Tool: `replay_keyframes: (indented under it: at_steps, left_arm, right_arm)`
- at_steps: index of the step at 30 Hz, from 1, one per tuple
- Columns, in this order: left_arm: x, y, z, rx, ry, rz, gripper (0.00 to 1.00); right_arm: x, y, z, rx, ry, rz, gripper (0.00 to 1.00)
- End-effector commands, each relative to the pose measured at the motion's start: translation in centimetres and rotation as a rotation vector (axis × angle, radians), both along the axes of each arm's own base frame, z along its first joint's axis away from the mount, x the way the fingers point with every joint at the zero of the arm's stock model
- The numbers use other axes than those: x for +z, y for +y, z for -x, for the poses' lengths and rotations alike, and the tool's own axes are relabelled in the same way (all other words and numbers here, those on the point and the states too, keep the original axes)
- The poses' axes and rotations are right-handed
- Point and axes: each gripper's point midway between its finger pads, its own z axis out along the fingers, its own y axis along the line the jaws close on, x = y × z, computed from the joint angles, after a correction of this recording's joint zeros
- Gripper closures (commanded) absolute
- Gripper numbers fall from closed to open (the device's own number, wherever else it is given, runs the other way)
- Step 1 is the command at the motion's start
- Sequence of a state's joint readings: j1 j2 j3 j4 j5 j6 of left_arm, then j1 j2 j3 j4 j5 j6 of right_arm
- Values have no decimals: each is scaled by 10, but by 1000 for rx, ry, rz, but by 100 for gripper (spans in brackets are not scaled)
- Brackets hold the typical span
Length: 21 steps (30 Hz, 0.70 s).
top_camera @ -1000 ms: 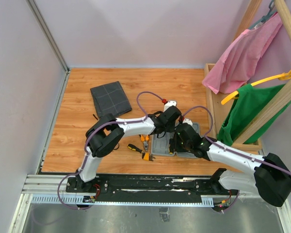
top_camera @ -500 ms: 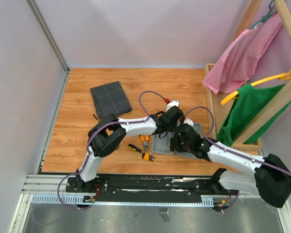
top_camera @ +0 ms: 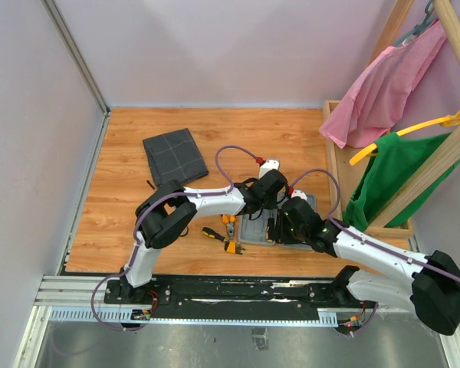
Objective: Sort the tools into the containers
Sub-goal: Adjust the screwdriver in the storage box.
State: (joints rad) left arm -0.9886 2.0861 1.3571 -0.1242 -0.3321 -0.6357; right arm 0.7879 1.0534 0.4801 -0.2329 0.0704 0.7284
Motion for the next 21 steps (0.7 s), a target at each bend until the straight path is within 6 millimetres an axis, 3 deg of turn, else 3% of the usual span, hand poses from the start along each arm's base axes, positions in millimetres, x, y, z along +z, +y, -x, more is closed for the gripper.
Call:
replay_keyframes:
  at_steps: [1,10,16,21]
  left_arm:
    - [-98,170,90,-10,359,-686,99]
    - [-48,127,63,1,246,-491,97]
    - [-4,78,50,-62,185,-270,86]
    - [32,49,36,-99,123,-159,76]
  right_arm:
    - [-4,-6,12,44,39,64,70]
    - [14,-2,1,9,-38,6,68]
    - [19,-3,0,8,-54,-6,66]
    - [19,-4,0,5,-58,-7,65]
